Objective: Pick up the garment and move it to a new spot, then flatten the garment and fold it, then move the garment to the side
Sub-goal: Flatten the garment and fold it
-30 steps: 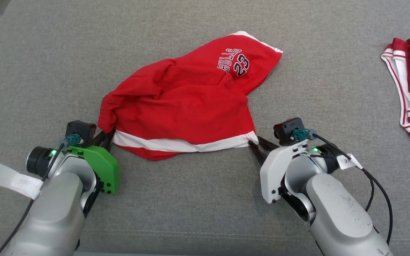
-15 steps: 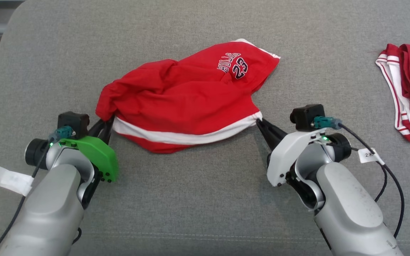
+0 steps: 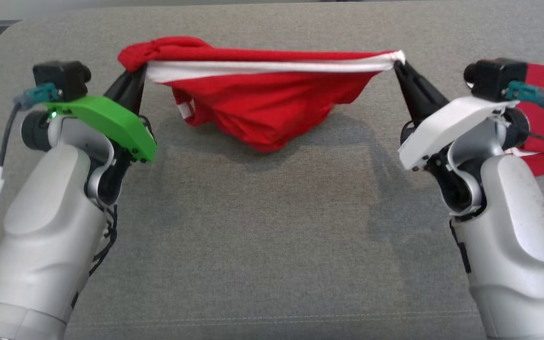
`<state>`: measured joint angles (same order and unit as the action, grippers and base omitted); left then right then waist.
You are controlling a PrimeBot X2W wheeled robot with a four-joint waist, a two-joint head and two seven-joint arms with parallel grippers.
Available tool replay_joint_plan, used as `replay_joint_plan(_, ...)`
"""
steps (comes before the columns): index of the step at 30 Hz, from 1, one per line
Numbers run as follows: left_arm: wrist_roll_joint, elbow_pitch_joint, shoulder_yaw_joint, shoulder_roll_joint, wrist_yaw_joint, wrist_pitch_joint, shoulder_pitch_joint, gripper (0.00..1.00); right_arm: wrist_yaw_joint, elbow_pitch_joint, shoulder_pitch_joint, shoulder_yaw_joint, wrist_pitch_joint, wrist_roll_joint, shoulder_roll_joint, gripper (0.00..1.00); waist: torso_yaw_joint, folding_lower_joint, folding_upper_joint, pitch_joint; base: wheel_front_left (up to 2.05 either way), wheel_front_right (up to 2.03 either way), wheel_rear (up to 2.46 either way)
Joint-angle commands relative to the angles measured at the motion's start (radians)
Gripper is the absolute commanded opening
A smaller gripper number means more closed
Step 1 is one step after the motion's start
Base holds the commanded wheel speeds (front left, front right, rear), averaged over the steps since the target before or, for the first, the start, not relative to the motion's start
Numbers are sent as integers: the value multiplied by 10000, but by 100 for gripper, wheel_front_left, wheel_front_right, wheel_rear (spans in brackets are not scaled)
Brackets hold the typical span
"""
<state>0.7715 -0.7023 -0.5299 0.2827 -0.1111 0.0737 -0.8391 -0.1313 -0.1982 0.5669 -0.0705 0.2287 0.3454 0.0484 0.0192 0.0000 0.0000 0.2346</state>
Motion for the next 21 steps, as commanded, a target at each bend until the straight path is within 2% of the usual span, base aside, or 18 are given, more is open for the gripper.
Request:
replay_joint_plan(1,246,281,163,-53,199,-275,-399,0,12,82,334,209,237,-327,54,0,-298,0,0,208,0,0,0)
replay_joint_plan(4,511,661,383,-178,430,-665,-852,0,10,205,806,253,633,-670,78,0,-460,0,0,499,0,0,0)
replay_joint_plan(7,616,811,565,-115,748,-1097,-1389,0,8,50,1379,101,1015,-355,71,0,-693,0,0,948,0,0,0)
replay_joint_plan(9,1038,903,872,-303,885,-1343,-1806,0,7,-127,1945,-101,1196,-56,95,0,-831,0,0,1318,0,0,0)
replay_joint_plan(13,1487,1004,1339,-338,956,-1497,-2452,0,7,-515,3090,-285,1328,329,151,0,-1075,0,0,1924,0,0,0)
replay_joint_plan(16,1746,1112,1688,-268,970,-1652,-3225,0,5,-956,4499,-367,1009,443,212,0,-1294,0,0,2589,0,0,0)
replay_joint_plan(21,1896,1374,1927,-116,919,-2033,-4652,0,5,-2013,6818,-464,-89,-121,503,0,-1486,0,0,3515,0,0,0)
